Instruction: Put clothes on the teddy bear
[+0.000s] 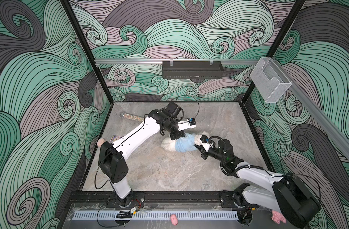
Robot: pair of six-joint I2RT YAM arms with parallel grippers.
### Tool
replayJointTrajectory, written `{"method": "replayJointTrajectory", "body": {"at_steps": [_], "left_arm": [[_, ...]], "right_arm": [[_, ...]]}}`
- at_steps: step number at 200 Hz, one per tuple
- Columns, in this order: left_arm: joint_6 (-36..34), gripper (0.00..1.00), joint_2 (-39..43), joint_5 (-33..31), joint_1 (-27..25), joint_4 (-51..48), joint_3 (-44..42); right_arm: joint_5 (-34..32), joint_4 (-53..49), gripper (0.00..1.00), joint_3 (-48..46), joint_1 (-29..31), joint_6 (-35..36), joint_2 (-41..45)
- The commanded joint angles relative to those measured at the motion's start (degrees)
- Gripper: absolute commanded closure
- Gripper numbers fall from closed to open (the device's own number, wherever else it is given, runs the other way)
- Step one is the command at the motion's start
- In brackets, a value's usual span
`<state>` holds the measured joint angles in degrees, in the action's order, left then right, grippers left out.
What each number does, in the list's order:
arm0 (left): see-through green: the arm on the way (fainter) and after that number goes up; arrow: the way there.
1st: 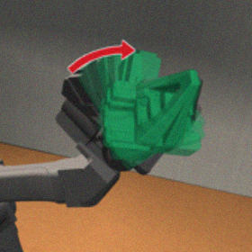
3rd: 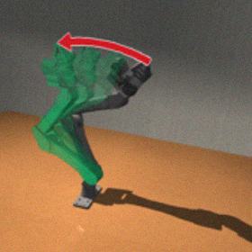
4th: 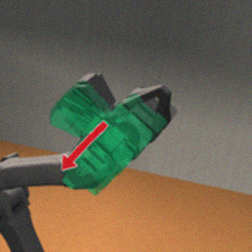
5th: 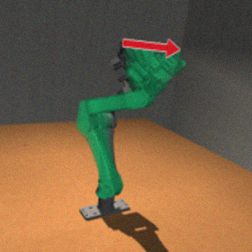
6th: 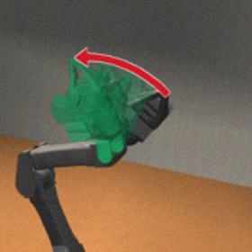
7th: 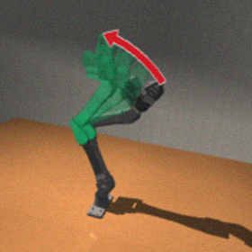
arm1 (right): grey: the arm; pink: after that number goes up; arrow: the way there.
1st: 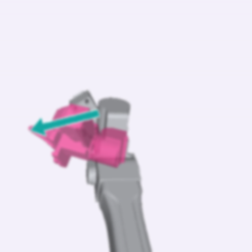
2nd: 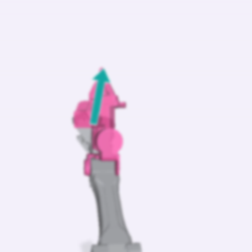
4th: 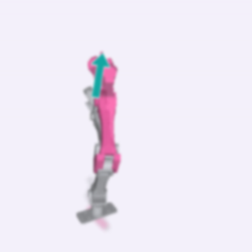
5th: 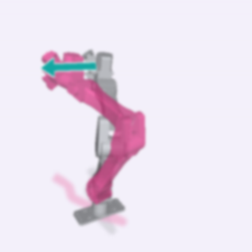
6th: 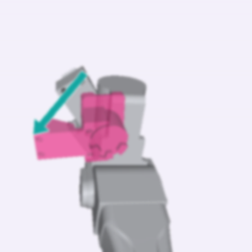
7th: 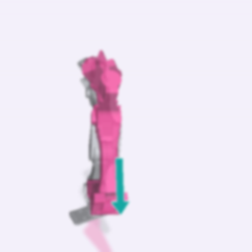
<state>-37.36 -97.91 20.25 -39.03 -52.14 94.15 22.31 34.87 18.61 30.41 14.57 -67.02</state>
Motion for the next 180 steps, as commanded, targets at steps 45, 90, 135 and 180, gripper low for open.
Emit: {"method": "replayJointTrajectory", "body": {"at_steps": [45,90,135,180], "left_arm": [[1.76,0.83,2.46,7.99,1.65,0.36,0.70],[2.38,0.90,2.98,6.63,2.24,3.54,-1.80],[0.68,0.95,-0.23,6.27,2.03,0.19,0.37],[-0.98,0.95,-1.64,3.59,1.76,-1.01,0.84]], "right_arm": [[0.46,2.58,1.00,0.29,0.36,1.16,1.28],[0.51,2.66,1.00,0.29,0.40,1.17,1.19],[0.47,2.55,1.00,0.29,0.40,1.23,1.16],[0.56,2.57,1.00,0.37,0.52,1.21,1.12]]}}
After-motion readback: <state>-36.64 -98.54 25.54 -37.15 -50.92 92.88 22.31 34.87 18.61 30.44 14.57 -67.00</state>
